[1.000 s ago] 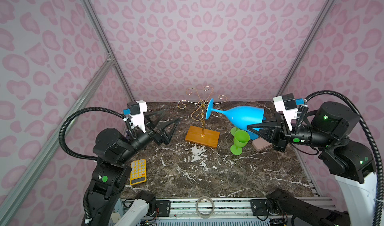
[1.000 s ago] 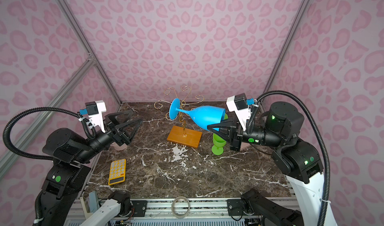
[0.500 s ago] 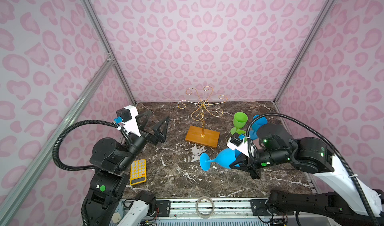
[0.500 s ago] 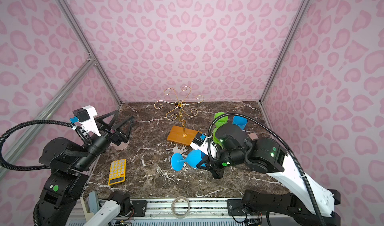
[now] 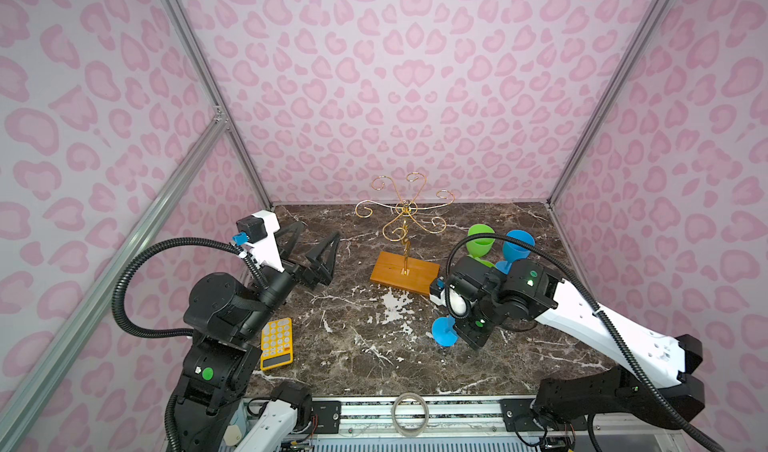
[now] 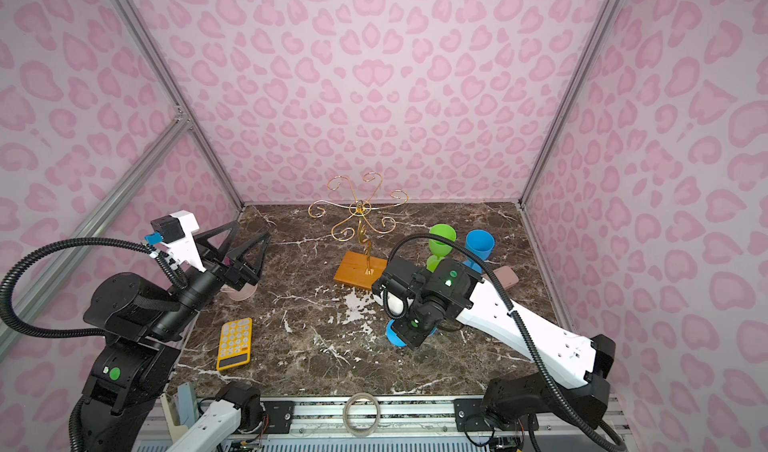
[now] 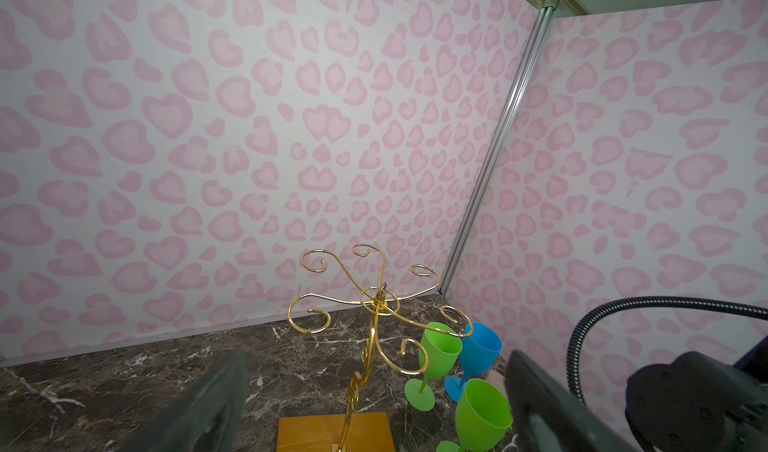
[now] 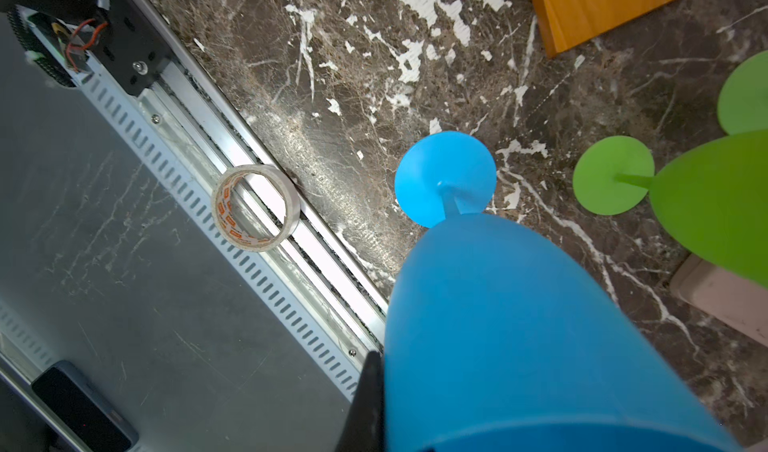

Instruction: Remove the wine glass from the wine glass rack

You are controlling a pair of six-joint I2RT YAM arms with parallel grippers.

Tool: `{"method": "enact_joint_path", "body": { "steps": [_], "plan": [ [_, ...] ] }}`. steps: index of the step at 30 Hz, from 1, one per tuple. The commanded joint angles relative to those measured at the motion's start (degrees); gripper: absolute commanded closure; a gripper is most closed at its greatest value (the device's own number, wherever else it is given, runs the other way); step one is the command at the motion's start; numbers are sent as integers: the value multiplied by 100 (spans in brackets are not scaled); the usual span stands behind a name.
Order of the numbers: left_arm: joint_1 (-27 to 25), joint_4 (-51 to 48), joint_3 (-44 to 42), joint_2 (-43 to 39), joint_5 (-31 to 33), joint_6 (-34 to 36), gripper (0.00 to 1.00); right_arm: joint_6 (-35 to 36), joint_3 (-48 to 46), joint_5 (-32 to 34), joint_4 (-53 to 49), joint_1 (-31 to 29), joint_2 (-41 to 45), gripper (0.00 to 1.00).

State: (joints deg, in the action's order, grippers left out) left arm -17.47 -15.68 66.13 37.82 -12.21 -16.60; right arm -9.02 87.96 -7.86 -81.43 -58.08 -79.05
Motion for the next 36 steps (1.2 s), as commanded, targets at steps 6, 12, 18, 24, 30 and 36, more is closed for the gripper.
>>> {"method": "enact_joint_path", "body": {
  "steps": [6,12,18,24,30,36],
  "plan": [
    [5,128,-170,-144,-73,1,3,322,704,583,-427,495,-1187,100],
    [5,109,-162,-144,-63,25,3,699,810,376,-273,664,-1849,100],
    [6,92,-190,-128,-28,50,3,855,754,218,40,775,-2079,100],
    [2,82,-232,-126,16,55,3,965,626,21,254,936,-2145,100],
    [6,80,-236,-110,52,78,3,914,534,141,323,962,-2293,100],
    [6,65,-241,-91,65,95,3,904,467,118,400,962,-2344,95]
  ]
}}
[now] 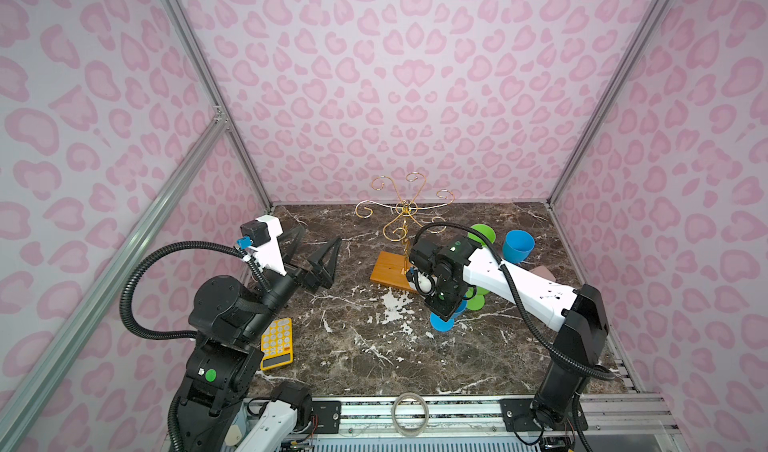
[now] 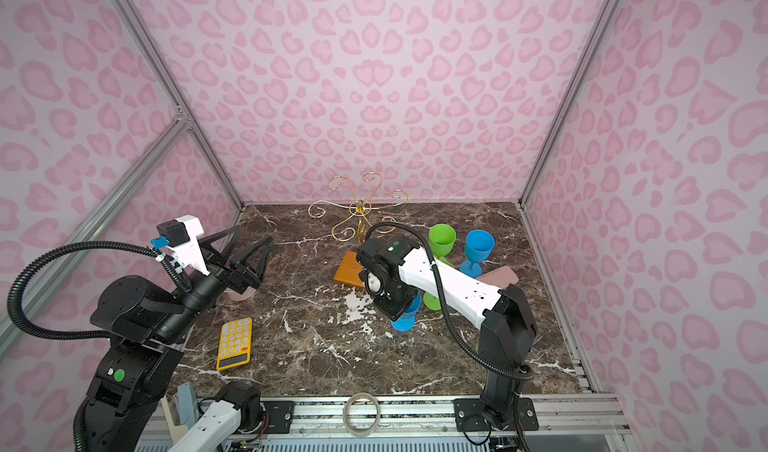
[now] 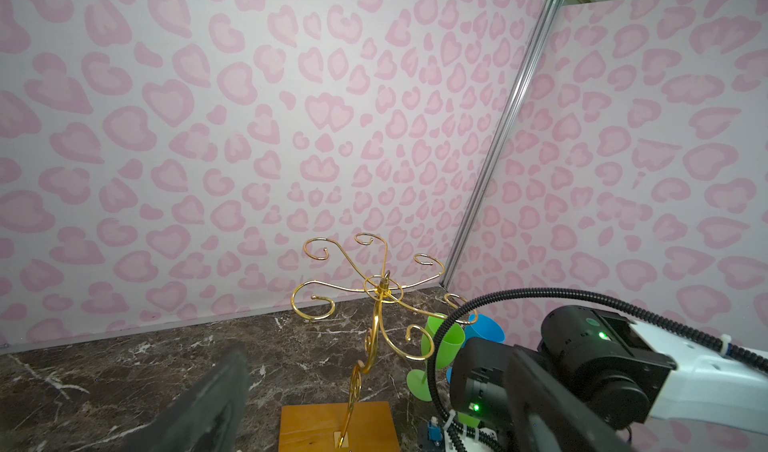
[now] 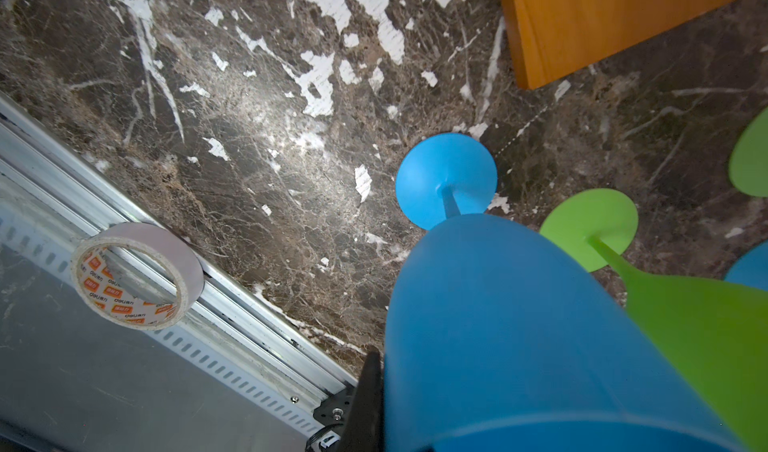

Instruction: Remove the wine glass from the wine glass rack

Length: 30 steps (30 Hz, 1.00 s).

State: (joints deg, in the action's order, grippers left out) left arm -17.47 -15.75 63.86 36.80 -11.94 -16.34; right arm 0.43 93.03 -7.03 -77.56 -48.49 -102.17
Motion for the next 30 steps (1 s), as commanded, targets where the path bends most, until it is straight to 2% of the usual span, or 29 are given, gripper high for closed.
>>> {"method": "enact_joint_path", "body": {
  "steps": [1,7,13,18,20,22,26,28,30],
  "plan": [
    [7,65,-11,10,43,68,3,-43,-35,35,13,1,-27,92],
    [3,54,-22,12,60,83,3,-73,72,35,-14,6,81,82],
    [2,45,-49,-4,76,99,3,-147,164,61,-22,-2,283,78],
    [6,45,-56,-15,167,156,3,-262,523,132,-77,3,754,75],
    [3,53,-90,-32,243,167,3,-391,757,270,-23,3,1078,71],
    [6,117,-167,-62,318,174,3,-533,857,394,212,42,1473,59],
    [3,293,-406,-137,625,246,3,-743,180,550,1471,435,2572,17],
    [0,431,-553,-163,783,329,3,-777,-295,602,2144,769,3107,1],
    [6,655,-741,-188,954,375,3,-760,-840,959,2901,1022,3666,1]
  ]
}}
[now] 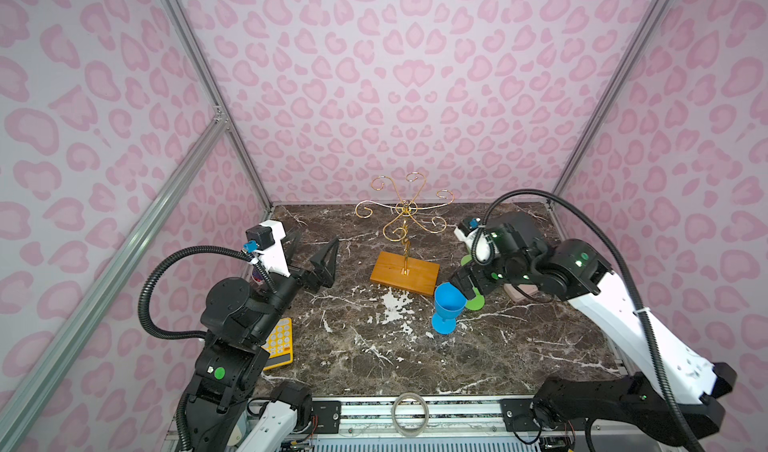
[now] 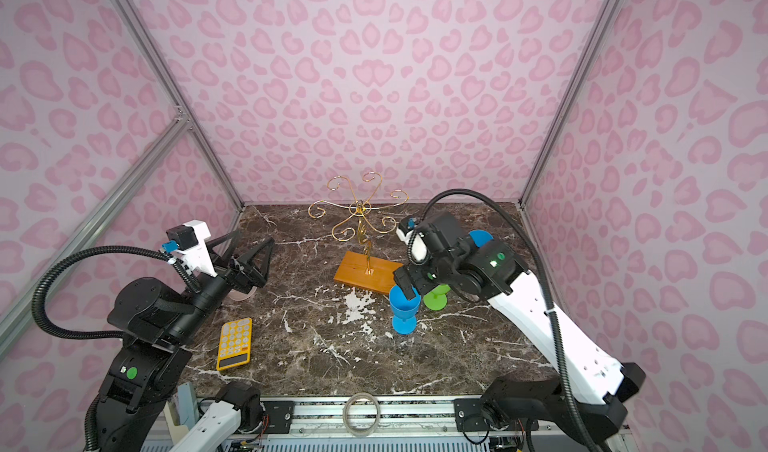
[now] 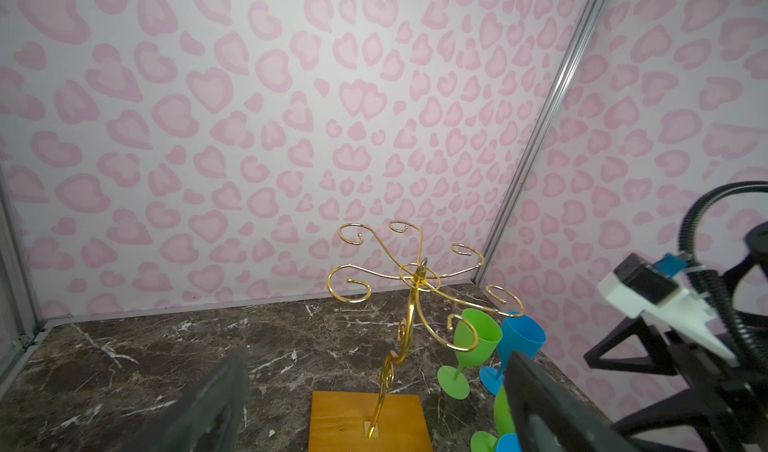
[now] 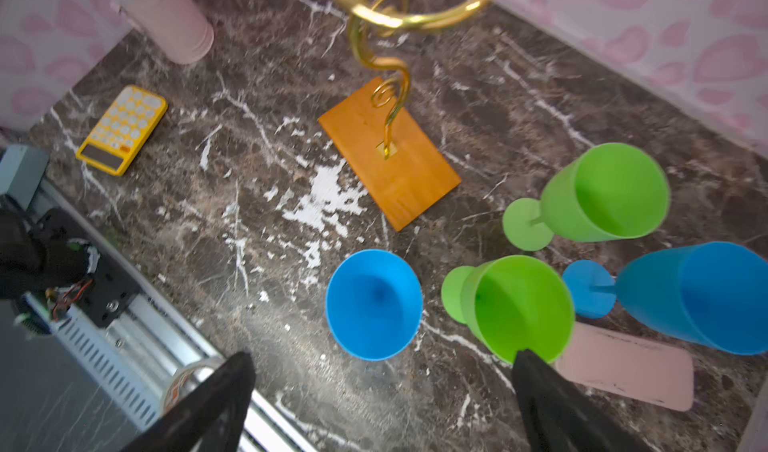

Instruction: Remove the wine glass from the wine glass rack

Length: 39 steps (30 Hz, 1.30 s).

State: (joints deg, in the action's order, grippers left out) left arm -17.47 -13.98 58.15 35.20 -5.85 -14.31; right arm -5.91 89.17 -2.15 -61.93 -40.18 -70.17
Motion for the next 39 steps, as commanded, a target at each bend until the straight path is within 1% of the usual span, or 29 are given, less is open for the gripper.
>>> {"method": "enact_joint_path", "body": {
  "steps": [1,3,6,8,10,13,15,17,20,23,25,26,28,30,32,35,37,39],
  "plan": [
    [3,643,-324,-39,398,253,3,-32,-862,651,1779,308,753,1],
    [7,944,-644,-41,581,403,2,134,-1504,963,2579,537,1239,1],
    [3,1424,-1207,-13,923,570,2,295,-2310,1650,3501,765,1686,1],
    [7,1797,-1614,-22,1103,710,3,385,-2855,1782,4134,988,1928,1],
    [7,2034,-1939,-13,1418,850,3,352,-3351,1764,4663,1304,2116,1],
    [7,2633,-2464,51,1744,964,3,253,-4103,1324,5246,1988,2211,1],
    [7,3034,-2805,137,1814,1005,3,103,-4511,986,5521,2447,2191,1],
    [1,3274,-3066,234,1801,1018,3,125,-4994,977,5939,2675,2267,1],
    [0,3824,-3523,438,2006,1171,3,272,-5660,1263,6640,2792,2350,1],
    [5,4435,-3899,785,2177,1333,3,290,-6291,1306,7528,2923,2334,1],
    [11,4741,-4086,1022,2204,1473,3,464,-6652,1363,8041,2920,2212,1],
    [15,4903,-4189,1131,2211,1527,3,607,-6773,1385,8228,2920,2117,1],
    [67,5325,-4426,1247,2219,1552,3,650,-6850,1618,8284,2921,1945,1],
    [271,5752,-4635,1357,2098,1437,3,812,-7064,1709,8720,2938,1694,1],
    [466,5822,-4638,1560,2023,1360,3,837,-7256,1712,9234,2946,1436,1],
    [777,6216,-4687,2091,1722,1132,3,818,-7433,1692,9826,2951,1047,1],
    [933,6581,-4788,2452,1641,1086,3,910,-7539,1711,10244,2960,808,1],
    [1093,6628,-4750,2611,1588,958,3,1024,-7533,1626,10434,3013,584,1]
  ]
}}
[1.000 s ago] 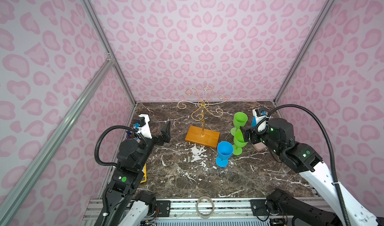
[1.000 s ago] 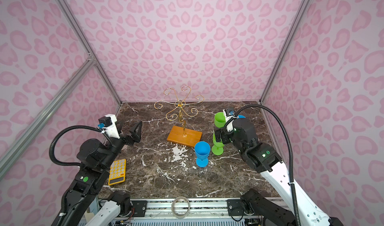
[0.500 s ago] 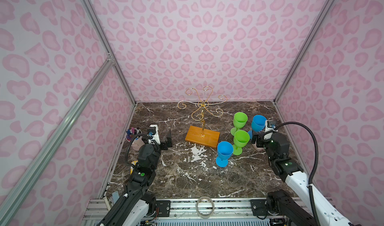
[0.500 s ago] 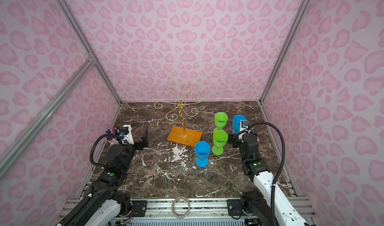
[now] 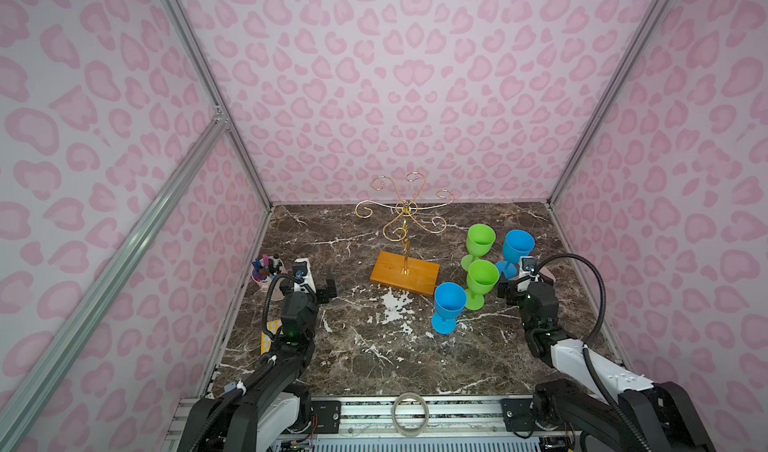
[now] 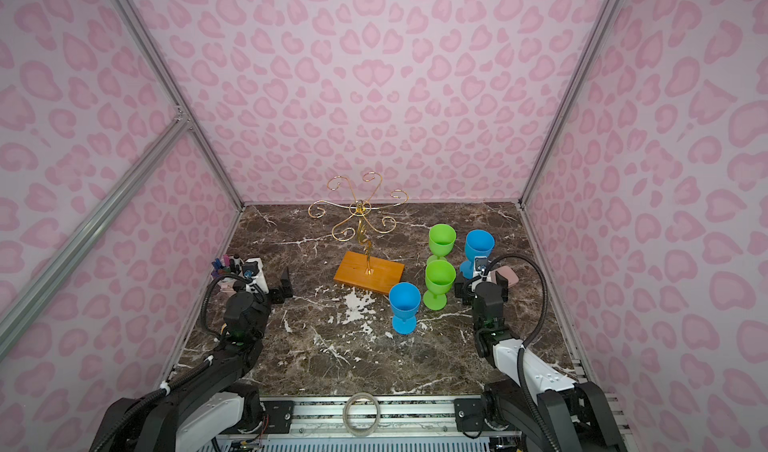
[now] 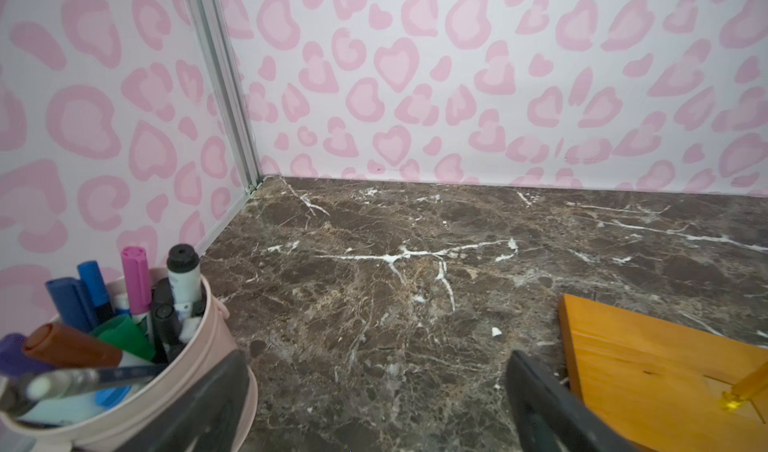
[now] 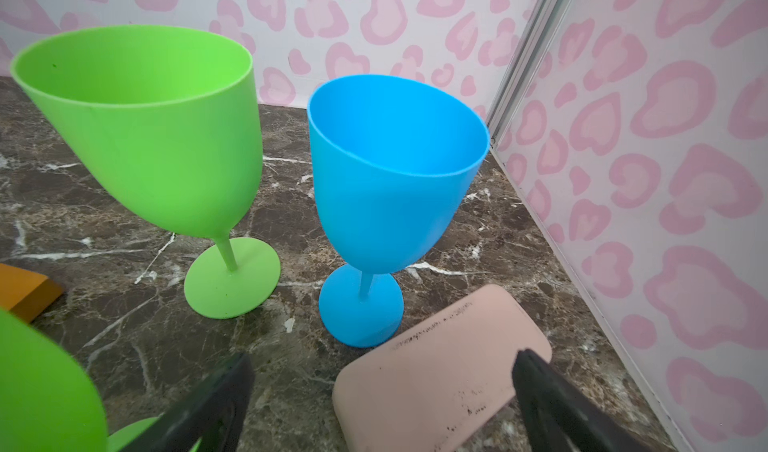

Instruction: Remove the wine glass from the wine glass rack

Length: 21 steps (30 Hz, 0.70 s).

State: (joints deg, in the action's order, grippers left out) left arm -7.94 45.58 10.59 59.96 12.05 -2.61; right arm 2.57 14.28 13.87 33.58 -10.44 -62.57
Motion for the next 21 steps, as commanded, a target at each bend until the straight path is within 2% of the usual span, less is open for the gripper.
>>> {"method": "enact_joint_path", "body": {
  "steps": [1,3,5,10,14,16,18,21],
  "plan": [
    [231,481,38,69,-350,-198,2,176,-51,-41,979,85,-299,1],
    [294,951,-157,84,-265,-185,3,75,-91,-162,1267,179,-511,1],
    [355,975,-182,74,-384,-179,3,60,-119,-180,1533,191,-731,1],
    [351,383,53,65,-641,-39,1,99,-40,-253,1756,191,-1044,1],
    [355,912,-451,203,-431,191,0,117,-14,-271,1714,196,-1056,1],
    [416,1074,-444,268,-285,261,1,112,-36,-272,1713,191,-1030,1],
    [549,1330,-323,562,-514,182,1,108,-67,-253,1739,191,-1003,1],
    [666,1837,-91,1477,-636,197,0,145,-61,-257,1687,191,-918,1]
  ]
}}
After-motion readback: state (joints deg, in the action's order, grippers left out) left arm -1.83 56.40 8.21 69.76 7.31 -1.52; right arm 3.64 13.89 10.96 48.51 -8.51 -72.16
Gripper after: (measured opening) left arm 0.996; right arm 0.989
